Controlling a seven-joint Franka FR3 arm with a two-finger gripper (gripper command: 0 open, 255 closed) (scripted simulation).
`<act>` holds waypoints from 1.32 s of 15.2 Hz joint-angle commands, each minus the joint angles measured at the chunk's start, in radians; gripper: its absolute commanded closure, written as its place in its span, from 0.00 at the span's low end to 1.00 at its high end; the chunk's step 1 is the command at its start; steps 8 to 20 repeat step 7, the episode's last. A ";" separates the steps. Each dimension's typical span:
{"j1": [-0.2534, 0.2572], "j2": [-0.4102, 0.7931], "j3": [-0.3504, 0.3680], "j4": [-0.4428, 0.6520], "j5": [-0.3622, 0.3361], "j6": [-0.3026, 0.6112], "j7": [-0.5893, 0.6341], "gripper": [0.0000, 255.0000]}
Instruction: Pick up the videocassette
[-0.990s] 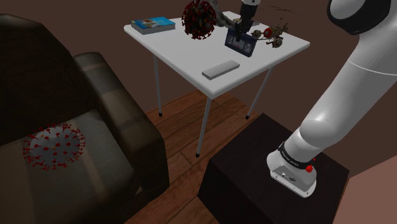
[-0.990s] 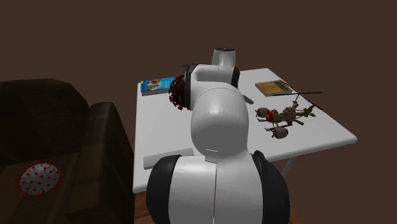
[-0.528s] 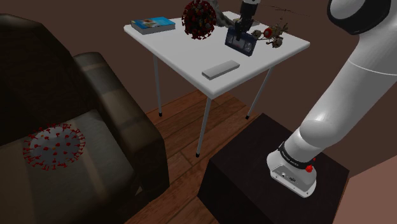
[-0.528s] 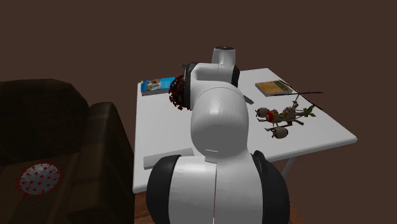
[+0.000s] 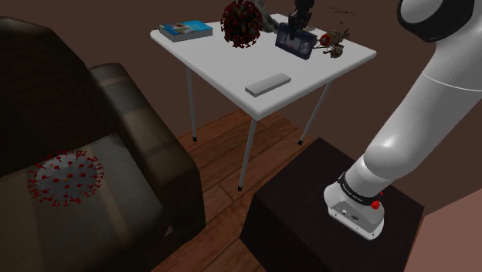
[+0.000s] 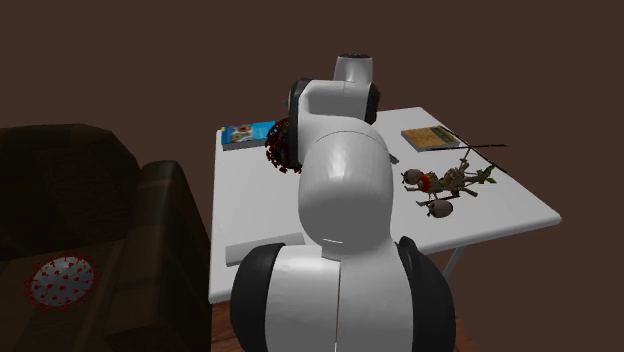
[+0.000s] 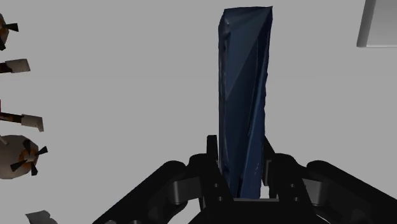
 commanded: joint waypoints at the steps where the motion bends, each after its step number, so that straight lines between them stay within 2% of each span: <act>1: -0.003 0.009 -0.001 0.039 0.003 -0.030 -0.003 1.00; 5: -0.006 0.021 -0.003 0.109 0.006 -0.089 -0.005 1.00; 20: -0.006 0.022 -0.003 0.112 0.006 -0.091 -0.005 1.00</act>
